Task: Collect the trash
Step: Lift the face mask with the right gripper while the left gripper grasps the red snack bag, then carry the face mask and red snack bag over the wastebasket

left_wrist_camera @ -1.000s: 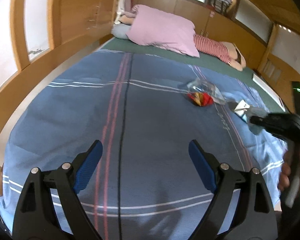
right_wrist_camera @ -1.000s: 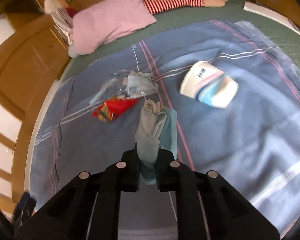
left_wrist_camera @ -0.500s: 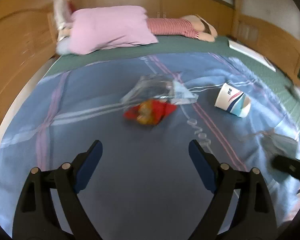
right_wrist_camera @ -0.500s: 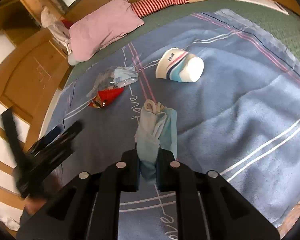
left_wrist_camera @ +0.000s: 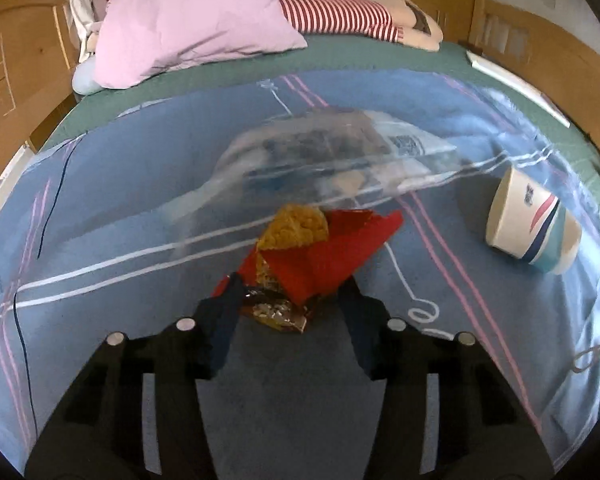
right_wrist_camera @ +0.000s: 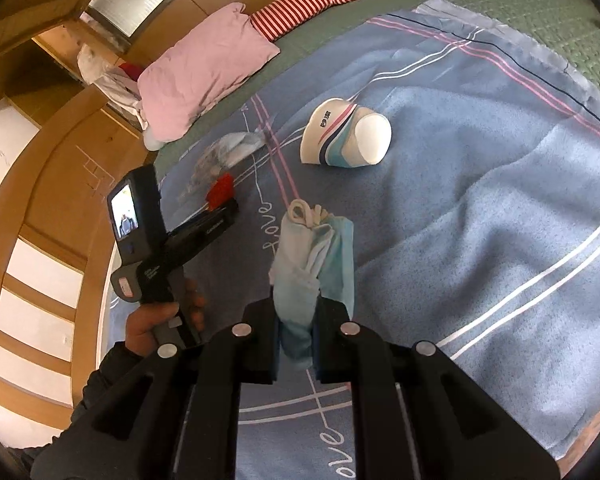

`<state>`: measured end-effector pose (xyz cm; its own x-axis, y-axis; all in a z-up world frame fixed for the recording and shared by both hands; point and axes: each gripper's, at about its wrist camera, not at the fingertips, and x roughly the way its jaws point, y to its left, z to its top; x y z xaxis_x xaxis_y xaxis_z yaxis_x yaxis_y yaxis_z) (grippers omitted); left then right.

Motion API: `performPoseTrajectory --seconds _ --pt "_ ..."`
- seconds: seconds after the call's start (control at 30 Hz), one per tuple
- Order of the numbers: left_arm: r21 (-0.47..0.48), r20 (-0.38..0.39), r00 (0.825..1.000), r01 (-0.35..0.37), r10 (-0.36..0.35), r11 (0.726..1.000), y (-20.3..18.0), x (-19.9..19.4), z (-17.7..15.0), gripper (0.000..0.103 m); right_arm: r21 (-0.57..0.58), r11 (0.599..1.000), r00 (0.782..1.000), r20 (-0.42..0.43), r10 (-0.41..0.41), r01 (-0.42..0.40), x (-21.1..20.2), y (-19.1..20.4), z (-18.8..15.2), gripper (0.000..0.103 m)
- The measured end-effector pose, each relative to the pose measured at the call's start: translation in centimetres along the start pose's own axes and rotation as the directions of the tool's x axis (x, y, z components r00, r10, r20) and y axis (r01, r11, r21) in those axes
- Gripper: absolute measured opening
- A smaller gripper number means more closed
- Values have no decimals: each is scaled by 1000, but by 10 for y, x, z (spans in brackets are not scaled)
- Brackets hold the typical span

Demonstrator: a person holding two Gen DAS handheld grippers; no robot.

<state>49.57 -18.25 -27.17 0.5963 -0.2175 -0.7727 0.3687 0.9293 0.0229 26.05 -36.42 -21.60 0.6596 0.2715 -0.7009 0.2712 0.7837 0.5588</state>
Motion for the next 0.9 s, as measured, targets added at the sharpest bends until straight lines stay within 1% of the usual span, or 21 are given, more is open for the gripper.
performPoseTrajectory --seconds 0.03,0.07,0.1,0.2,0.27,0.4,0.57,0.6,0.73,0.83,0.9 --pt "2 6 1000 1 -1 1000 -1 -3 1 31 2 1000 1000 1 2 -2 0 0 0 13" --pt "5 8 1000 7 -7 1000 -1 -6 0 14 4 1000 1000 2 5 -5 -1 0 0 13" --pt "3 1 1000 11 -11 1000 0 -9 -1 14 3 1000 1000 3 7 -7 -1 1 0 13" --pt "-1 17 1000 -6 6 1000 1 -20 -5 14 -7 1000 1000 7 7 -7 -3 3 -2 13" --pt "-10 30 1000 -1 1 1000 2 -32 -11 14 -14 1000 1000 13 6 -6 -4 3 -2 13" --pt "-13 64 998 -19 20 1000 2 -62 -20 14 -30 999 999 38 10 -9 -9 8 -3 13" --pt "-10 121 992 -29 30 1000 1 -119 -36 14 -72 997 996 93 20 -13 -18 19 -3 13" --pt "-8 135 990 -31 32 999 -2 -136 -42 14 -84 996 994 109 23 -14 -22 21 -4 13" --pt "6 172 985 -30 28 1000 -12 -185 -51 14 -111 994 985 169 39 -20 -37 30 -6 13" --pt "16 194 981 -34 30 999 -24 -223 -58 14 -132 991 973 227 42 -12 -61 38 -12 13" --pt "24 215 976 -32 26 999 -34 -246 -64 14 -121 993 967 252 35 -4 -83 38 -23 13"
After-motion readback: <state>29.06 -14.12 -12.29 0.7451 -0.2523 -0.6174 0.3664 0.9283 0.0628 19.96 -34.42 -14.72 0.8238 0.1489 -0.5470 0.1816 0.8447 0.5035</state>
